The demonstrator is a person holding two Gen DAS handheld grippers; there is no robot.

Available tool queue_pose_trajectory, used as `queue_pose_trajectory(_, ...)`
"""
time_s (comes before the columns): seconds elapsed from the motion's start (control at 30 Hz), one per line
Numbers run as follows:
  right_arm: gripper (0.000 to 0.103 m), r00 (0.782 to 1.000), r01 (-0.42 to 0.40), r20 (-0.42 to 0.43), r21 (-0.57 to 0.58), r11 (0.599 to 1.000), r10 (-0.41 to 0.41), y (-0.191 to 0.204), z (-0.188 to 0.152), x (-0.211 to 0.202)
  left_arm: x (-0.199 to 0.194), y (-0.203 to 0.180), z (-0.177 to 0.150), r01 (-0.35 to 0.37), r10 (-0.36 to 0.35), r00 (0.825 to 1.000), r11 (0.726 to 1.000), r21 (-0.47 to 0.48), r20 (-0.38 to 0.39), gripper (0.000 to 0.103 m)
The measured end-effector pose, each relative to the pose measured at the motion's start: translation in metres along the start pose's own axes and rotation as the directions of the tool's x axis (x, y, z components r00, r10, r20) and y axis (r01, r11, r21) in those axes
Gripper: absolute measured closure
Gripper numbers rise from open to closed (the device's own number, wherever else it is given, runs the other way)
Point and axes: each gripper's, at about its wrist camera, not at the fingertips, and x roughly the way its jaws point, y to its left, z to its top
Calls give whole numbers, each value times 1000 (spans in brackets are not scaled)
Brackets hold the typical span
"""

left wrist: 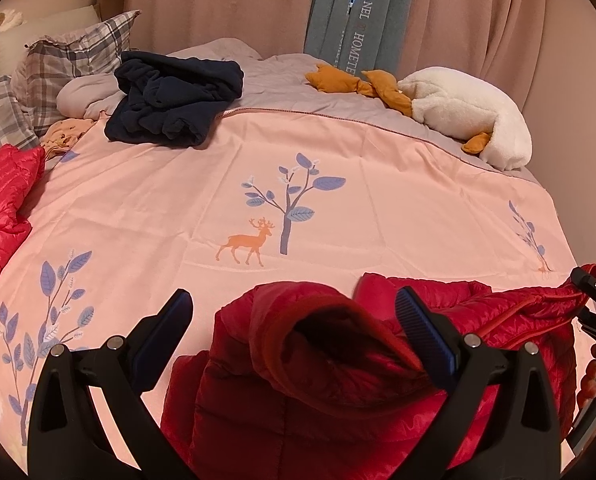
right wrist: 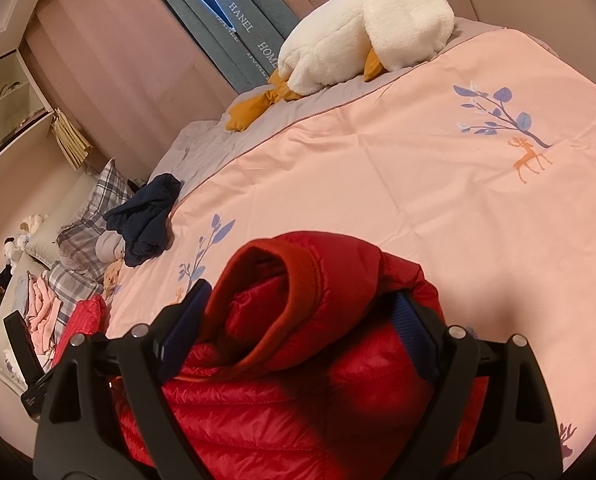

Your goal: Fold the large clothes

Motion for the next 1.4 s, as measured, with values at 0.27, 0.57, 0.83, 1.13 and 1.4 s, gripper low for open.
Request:
queue_pose_trajectory(0.27, 13, 1000, 3, 0, -3, 1000, -3, 0, 1, 0, 0, 0, 0, -3, 3, 1000, 1000, 1, 0, 2)
queue_pose_trajectory(0.57, 10, 1000, 22, 18, 14, 1000, -22, -3, 7, 0, 2, 7, 5, -18, 18, 1000, 1000, -14, 1, 2)
queue_pose_trajectory(0.83, 8, 993, 106, 51, 13, 994, -106, -9, 29, -4, 8, 19, 28, -102, 102, 995, 995, -14, 5, 1)
queue_pose_trajectory(1.13, 8, 978, 195, 109, -156, 968, -179, 10, 20, -32, -6, 65, 38, -138, 143, 989, 982, -129, 28, 1)
queue_pose_trajectory(1.4, 8, 960, 157, -173, -318, 935, -220, 33, -38, 35, 17, 18, -20, 41, -35, 989, 998, 38, -142, 1)
